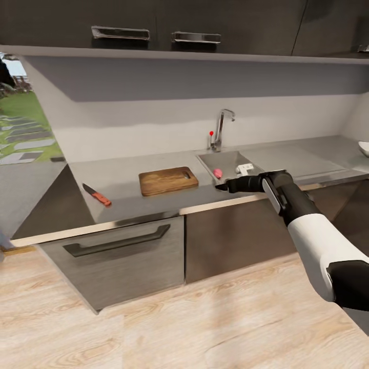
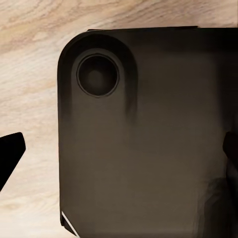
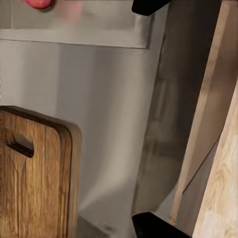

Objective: In the kitchen, take the Vidalia onion out of the sink, dice it on the chopping board with the paring knife, put the diced onion into the bowl on the countertop, then place both the paring knife and the chopping board into the sink.

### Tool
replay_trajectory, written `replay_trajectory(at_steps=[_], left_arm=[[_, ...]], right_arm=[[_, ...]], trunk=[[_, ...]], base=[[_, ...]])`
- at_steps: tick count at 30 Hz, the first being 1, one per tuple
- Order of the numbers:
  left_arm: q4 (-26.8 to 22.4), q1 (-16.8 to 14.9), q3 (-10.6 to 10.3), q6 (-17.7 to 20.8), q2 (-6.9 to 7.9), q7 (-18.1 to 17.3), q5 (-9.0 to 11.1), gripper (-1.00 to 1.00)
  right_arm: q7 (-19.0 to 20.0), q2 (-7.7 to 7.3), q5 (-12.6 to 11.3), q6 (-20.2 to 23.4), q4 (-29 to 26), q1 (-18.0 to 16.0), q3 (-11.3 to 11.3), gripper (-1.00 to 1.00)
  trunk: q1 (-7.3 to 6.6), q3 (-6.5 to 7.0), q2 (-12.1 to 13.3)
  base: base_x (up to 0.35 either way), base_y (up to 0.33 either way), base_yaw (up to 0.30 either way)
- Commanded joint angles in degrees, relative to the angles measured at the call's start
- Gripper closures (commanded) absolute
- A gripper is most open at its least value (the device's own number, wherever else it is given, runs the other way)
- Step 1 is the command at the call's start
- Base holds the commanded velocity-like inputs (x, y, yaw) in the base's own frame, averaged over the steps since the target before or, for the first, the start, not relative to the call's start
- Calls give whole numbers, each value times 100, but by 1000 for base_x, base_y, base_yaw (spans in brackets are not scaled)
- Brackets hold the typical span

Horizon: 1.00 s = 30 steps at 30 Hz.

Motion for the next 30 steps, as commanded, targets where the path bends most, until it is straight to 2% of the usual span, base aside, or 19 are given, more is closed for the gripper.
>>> replay_trajectory(at_steps=[1, 30], left_arm=[[-9, 3, -4, -7, -2, 18, 0, -100], [-9, 3, -6, -7, -2, 18, 0, -100]], right_arm=[[2, -4, -13, 32, -6, -5, 17, -100], [-10, 5, -11, 32, -6, -5, 17, -100]], trunk=[[0, -4, -3], [0, -4, -3]], base=[[0, 296, 0], [0, 296, 0]])
